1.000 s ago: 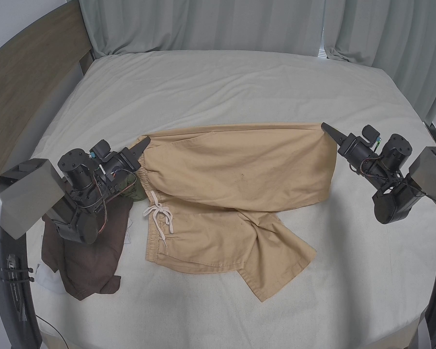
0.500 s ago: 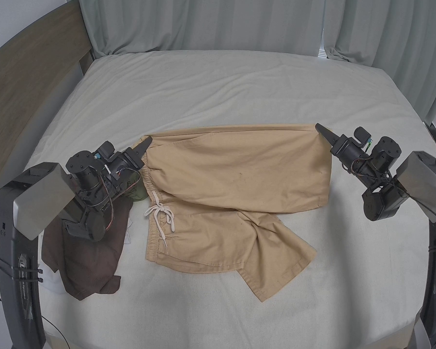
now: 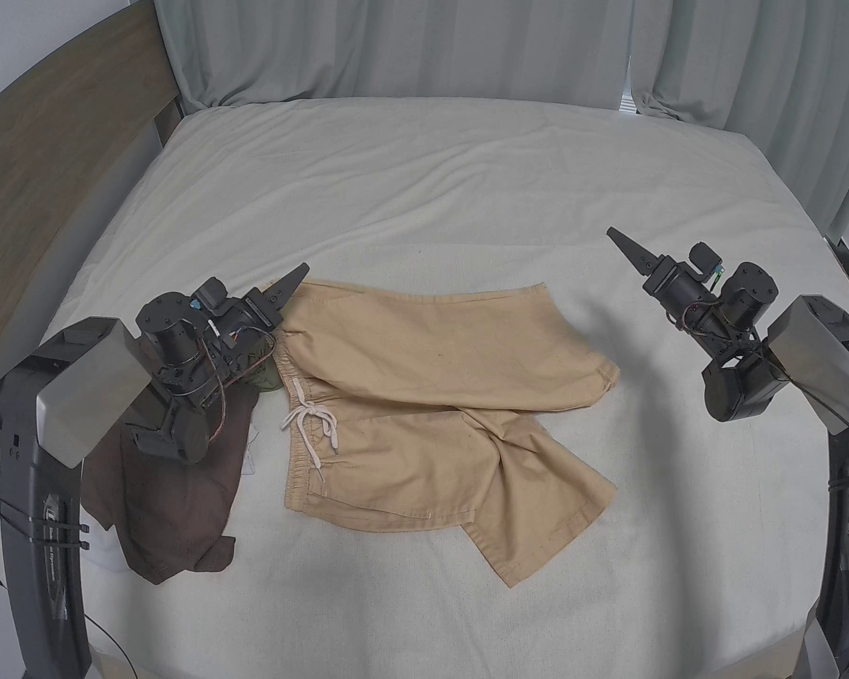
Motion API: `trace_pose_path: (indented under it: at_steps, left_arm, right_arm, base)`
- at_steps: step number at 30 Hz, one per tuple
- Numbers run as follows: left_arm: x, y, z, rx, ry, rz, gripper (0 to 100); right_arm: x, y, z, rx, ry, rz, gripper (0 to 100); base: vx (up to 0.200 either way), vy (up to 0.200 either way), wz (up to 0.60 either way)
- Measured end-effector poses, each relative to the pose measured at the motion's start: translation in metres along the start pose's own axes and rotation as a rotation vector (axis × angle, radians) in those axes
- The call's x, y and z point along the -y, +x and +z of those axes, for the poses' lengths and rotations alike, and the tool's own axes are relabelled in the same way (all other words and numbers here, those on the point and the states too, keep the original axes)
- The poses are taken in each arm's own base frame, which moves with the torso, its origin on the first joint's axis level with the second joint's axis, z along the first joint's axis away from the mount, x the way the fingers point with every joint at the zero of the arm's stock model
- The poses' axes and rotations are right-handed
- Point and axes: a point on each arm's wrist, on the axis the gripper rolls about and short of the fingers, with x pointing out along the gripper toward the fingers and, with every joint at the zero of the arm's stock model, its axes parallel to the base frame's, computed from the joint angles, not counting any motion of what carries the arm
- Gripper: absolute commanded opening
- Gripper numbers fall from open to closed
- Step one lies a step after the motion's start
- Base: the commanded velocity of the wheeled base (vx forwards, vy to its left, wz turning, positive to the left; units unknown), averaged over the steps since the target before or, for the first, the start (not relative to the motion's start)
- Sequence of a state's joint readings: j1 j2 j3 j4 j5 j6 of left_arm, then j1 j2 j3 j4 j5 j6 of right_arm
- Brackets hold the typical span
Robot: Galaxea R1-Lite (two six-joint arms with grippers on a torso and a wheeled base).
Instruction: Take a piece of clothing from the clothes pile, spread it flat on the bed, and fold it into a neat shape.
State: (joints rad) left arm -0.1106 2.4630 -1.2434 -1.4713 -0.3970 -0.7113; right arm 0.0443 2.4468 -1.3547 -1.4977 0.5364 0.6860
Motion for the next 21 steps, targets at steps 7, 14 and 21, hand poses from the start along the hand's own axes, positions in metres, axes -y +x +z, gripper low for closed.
trace_pose_path:
  at_steps: [7,14,21]
  left_arm:
    - [-0.003,0.000,-0.006,-0.035,-0.041,0.033,100]
    - [0.003,-0.019,-0.014,-0.093,-0.058,0.079,100]
    - [0.016,-0.061,-0.015,-0.156,-0.036,0.130,100]
  right_arm:
    - [-0.001,-0.007,-0.003,-0.021,0.013,-0.019,100]
    - [-0.017,-0.023,-0.007,-0.079,0.040,-0.053,100]
    - [-0.046,-0.052,-0.014,-0.174,0.048,-0.094,100]
  base:
    - [0.000,0.000,0.00]
    - [0.000,0.000,0.00]
    - [0.000,0.000,0.00]
